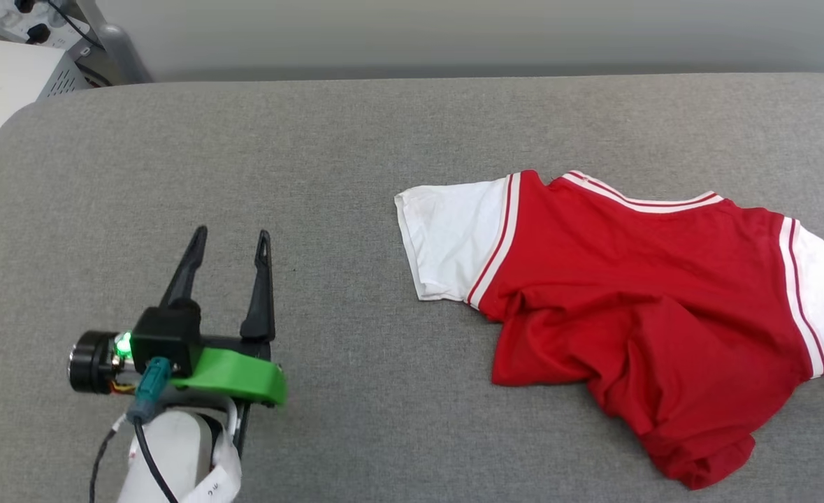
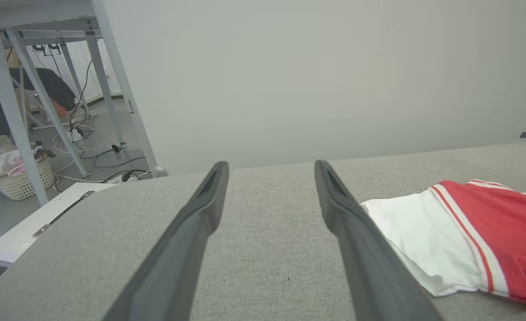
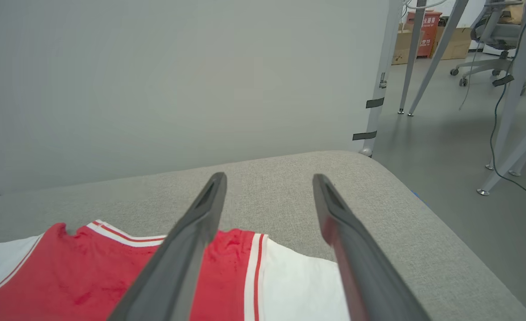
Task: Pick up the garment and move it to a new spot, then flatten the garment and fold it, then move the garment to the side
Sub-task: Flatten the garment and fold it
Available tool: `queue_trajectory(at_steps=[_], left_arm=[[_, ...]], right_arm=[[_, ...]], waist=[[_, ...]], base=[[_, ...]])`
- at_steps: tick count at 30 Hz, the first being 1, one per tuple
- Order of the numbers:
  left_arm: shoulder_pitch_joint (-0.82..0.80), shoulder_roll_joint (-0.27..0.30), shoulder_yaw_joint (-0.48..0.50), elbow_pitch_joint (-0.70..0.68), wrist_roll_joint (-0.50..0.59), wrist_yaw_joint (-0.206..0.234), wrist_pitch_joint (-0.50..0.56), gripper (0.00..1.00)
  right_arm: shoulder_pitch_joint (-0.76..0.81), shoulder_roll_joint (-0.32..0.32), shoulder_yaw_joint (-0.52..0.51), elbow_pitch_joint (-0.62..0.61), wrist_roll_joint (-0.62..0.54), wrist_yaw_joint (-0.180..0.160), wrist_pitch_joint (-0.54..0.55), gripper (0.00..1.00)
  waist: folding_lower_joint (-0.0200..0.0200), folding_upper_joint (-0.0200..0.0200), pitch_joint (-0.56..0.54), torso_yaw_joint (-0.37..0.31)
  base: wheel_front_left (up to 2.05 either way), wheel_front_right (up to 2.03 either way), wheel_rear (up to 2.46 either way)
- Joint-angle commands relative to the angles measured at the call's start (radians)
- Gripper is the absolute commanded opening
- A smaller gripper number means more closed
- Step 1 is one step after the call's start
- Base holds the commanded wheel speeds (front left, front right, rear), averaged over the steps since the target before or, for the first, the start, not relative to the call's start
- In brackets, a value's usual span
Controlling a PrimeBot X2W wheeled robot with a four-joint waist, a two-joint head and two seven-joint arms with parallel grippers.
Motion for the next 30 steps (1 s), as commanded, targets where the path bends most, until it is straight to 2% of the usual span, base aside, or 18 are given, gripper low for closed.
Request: queue_trajectory(at_steps=[1,4,9,13,16,17,20,24,30], left_arm=[[-0.042,0.022,0.000,-0.005,0.010,-0.012,-0.006,1.00],[-0.115,0.059,-0.014,0.004,0.008,-0.033,-0.006,1.00],[-0.265,0.125,-0.090,0.068,-0.039,-0.055,-0.006,1.00],[-0.416,0.216,-0.253,0.153,-0.126,-0.057,0.040,1.00],[-0.540,0.284,-0.404,0.201,-0.240,-0.058,0.161,1.00],[-0.620,0.319,-0.496,0.220,-0.314,-0.058,0.263,1.00],[-0.738,0.354,-0.626,0.251,-0.454,-0.058,0.443,1.00],[-0.878,0.377,-0.772,0.280,-0.624,-0.058,0.661,1.00],[-1.026,0.377,-0.945,0.341,-0.797,-0.058,0.849,1.00]], right_arm=[[0.032,0.046,-0.025,-0.067,-0.060,-0.001,-0.004,1.00],[0.086,0.146,-0.063,-0.218,-0.196,-0.001,-0.004,1.00],[0.146,0.278,-0.067,-0.375,-0.322,-0.001,-0.004,1.00],[0.193,0.339,-0.035,-0.450,-0.399,-0.001,-0.004,1.00],[0.220,0.364,0.001,-0.470,-0.425,-0.001,-0.004,1.00],[0.227,0.367,0.021,-0.469,-0.430,-0.001,-0.004,1.00],[0.222,0.371,0.044,-0.465,-0.444,-0.001,-0.004,1.00],[0.198,0.370,0.071,-0.463,-0.460,-0.001,-0.004,1.00],[0.144,0.368,0.109,-0.470,-0.488,-0.001,-0.004,1.00]], waist=[[0.0001,-0.0001,-0.005,-0.008],[0.0001,-0.0001,-0.002,-0.014],[0.0001,-0.0001,0.009,-0.021],[0.0001,-0.0001,0.022,-0.027],[0.0001,-0.0001,0.039,-0.035],[0.0001,-0.0001,0.055,-0.040],[0.0001,-0.0001,0.084,-0.053],[0.0001,-0.0001,0.134,-0.073],[0.0001,-0.0001,0.215,-0.117]], base=[[0.00,0.00,0.00],[0.00,0.00,0.00],[0.00,0.00,0.00],[0.00,0.00,0.00],[0.00,0.00,0.00],[0.00,0.00,0.00],[0.00,0.00,0.00],[0.00,0.00,0.00],[0.00,0.00,0.00]])
